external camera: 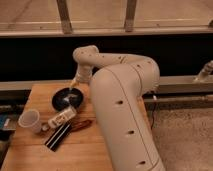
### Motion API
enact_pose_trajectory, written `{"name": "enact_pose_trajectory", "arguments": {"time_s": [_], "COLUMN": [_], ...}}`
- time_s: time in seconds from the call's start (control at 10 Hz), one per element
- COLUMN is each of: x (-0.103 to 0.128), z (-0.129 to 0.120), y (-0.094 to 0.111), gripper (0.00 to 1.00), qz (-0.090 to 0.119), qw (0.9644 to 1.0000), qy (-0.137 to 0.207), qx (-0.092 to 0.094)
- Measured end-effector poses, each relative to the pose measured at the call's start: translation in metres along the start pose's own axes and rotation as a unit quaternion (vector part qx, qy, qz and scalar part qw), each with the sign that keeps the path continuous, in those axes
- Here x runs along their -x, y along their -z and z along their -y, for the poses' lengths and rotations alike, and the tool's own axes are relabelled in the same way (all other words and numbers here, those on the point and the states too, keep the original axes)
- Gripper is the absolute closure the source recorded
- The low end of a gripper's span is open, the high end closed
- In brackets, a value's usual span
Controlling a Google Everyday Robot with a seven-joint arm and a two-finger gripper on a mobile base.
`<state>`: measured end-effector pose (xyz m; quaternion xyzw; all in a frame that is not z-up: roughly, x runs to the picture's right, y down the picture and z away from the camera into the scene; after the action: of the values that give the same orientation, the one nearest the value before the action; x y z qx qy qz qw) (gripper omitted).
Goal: Pick up the ceramic bowl
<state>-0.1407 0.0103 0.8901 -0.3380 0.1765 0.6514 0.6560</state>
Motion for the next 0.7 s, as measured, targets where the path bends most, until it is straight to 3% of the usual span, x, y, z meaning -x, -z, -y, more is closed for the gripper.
{"name": "enact_pose_trajectory", "arguments": {"time_s": [0.1, 0.5, 0.7], "x": [0.000, -0.012, -0.018], "z": [-0.001, -0.005, -0.015], "y": [-0.007, -0.083, -0.101], "gripper": [0.20, 0.20, 0.34], "qz": [-0.009, -0.089, -0.114], "qw": [0.9999, 0.9957, 0.9927], "qy": [0.001, 0.011, 0.022], "qx": [0.004, 0.025, 0.031]}}
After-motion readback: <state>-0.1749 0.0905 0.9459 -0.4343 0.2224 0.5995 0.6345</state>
